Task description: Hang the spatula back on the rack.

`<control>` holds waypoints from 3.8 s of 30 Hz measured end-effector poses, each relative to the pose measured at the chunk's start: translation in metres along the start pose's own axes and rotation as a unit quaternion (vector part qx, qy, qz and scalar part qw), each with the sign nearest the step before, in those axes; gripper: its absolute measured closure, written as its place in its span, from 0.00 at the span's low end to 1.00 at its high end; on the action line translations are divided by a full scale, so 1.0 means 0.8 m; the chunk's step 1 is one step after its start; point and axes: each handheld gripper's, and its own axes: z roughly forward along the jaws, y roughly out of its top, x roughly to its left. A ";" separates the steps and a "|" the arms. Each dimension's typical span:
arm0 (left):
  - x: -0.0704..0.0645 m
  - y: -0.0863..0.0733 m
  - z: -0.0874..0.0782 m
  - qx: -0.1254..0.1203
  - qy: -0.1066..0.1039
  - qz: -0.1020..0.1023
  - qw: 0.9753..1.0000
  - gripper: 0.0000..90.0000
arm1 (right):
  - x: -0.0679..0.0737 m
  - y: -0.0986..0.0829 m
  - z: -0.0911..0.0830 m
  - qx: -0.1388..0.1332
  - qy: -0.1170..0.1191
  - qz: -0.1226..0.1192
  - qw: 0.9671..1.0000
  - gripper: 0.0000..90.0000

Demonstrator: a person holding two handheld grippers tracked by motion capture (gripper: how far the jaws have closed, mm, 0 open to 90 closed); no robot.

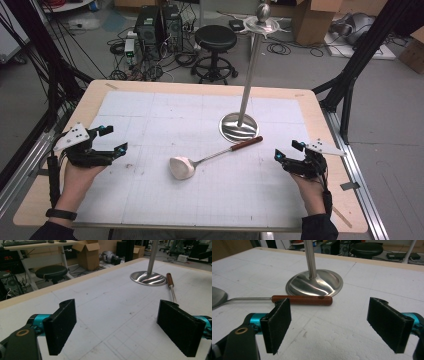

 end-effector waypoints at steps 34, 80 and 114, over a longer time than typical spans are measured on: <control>-0.071 0.090 0.173 0.074 -0.141 0.017 0.987 0.16 | -0.002 -0.001 0.004 0.005 0.004 0.001 1.000 0.19; -0.175 0.029 0.319 0.295 -0.215 0.124 0.923 0.47 | -0.004 -0.002 0.003 0.008 0.006 0.006 1.000 0.19; -0.188 0.029 0.327 0.349 -0.175 0.115 0.913 0.85 | -0.004 -0.002 0.005 0.006 0.012 0.008 1.000 0.19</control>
